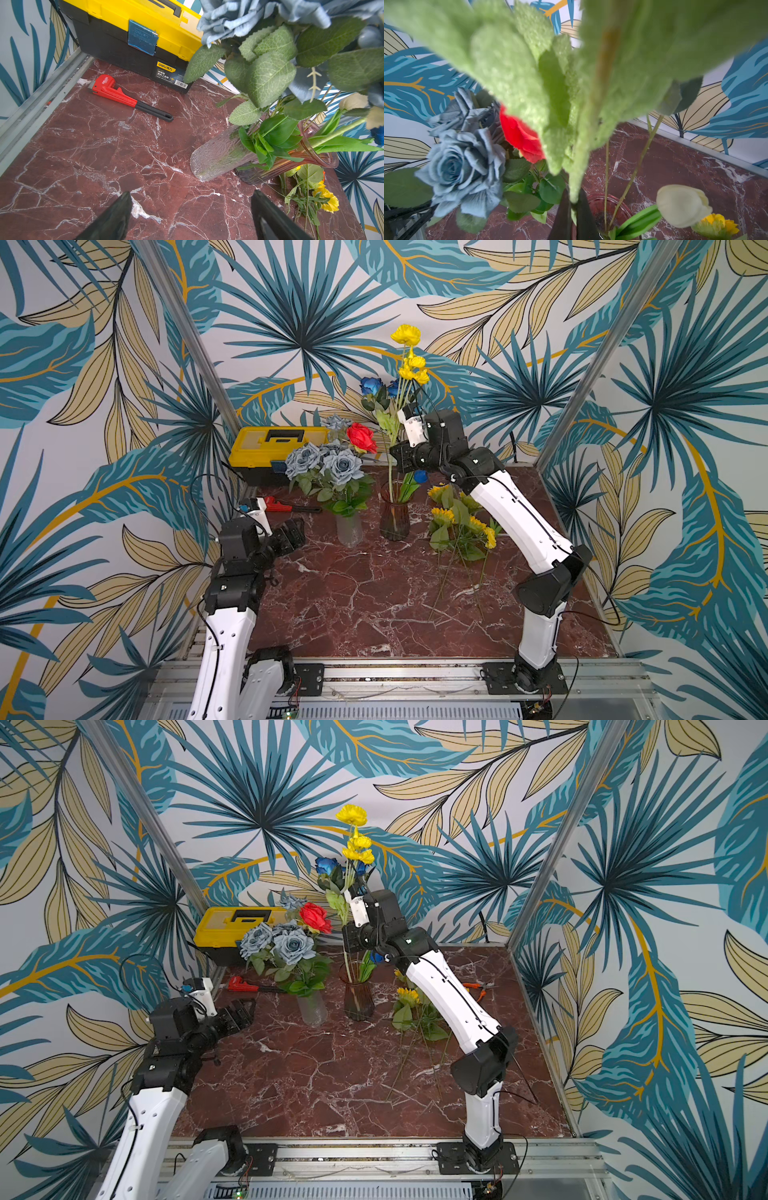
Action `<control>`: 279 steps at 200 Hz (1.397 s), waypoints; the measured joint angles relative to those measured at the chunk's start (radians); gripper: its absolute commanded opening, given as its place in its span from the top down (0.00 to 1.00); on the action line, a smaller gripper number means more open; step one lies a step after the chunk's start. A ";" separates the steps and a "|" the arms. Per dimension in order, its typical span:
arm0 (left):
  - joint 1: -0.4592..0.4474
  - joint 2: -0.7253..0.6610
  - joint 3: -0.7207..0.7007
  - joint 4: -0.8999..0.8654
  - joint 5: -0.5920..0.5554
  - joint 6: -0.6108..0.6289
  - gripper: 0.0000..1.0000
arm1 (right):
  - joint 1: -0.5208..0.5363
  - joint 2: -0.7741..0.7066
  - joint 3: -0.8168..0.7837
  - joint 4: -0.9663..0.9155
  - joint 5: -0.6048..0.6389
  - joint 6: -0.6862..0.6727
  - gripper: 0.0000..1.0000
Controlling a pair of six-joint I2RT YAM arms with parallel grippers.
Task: Pick out yellow flowers from the vase
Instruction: Pick up the flower from the vase, then place the flower at the center of the board.
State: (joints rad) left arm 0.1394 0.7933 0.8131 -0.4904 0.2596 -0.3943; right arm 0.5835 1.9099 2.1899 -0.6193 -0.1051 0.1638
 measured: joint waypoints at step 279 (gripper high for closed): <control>0.006 0.003 0.000 0.000 0.011 0.000 0.10 | -0.005 -0.595 -0.210 -0.034 -0.022 0.070 1.00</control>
State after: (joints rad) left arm 0.1455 0.7967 0.8131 -0.4904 0.2703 -0.3943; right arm 0.5785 1.3144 1.9797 -0.6537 -0.1272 0.2337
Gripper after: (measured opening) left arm 0.902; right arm 0.073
